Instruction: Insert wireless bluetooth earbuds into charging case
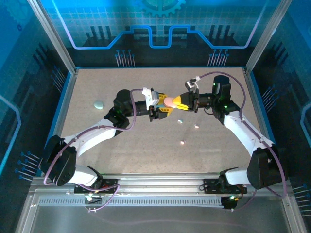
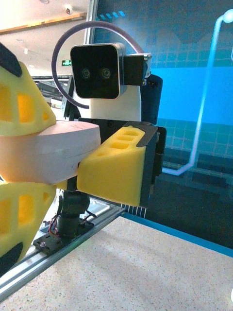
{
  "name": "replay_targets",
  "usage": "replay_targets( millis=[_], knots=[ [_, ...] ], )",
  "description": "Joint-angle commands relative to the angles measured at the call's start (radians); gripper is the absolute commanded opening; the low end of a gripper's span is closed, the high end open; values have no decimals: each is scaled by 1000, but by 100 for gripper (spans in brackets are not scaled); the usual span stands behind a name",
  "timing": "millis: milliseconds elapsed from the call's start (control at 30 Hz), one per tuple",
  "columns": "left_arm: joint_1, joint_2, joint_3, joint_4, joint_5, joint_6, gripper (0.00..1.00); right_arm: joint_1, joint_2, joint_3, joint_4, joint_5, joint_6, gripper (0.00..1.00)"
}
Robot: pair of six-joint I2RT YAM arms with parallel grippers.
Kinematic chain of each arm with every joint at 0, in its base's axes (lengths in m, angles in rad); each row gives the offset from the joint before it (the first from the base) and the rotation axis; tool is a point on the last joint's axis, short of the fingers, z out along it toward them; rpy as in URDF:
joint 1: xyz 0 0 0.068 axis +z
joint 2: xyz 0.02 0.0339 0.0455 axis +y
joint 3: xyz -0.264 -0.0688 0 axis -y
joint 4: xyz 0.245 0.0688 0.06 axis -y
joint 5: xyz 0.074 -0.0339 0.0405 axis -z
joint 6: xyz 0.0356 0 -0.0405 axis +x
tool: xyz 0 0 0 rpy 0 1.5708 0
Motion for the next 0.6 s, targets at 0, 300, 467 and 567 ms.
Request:
replay_targets(
  millis=[0,300,467,567],
  knots=[
    [-9,16,36,40,44,-17,46,37,3,41,-3,10,-22,12],
    [-8,12,33,37,39,-16,34,38,7,50,-84,28,-84,16],
    [-9,7,24,36,32,-18,32,25,-11,122,-389,107,-305,31],
    [-8,1,13,31,25,-26,32,8,-31,173,-530,170,-421,45]
  ],
)
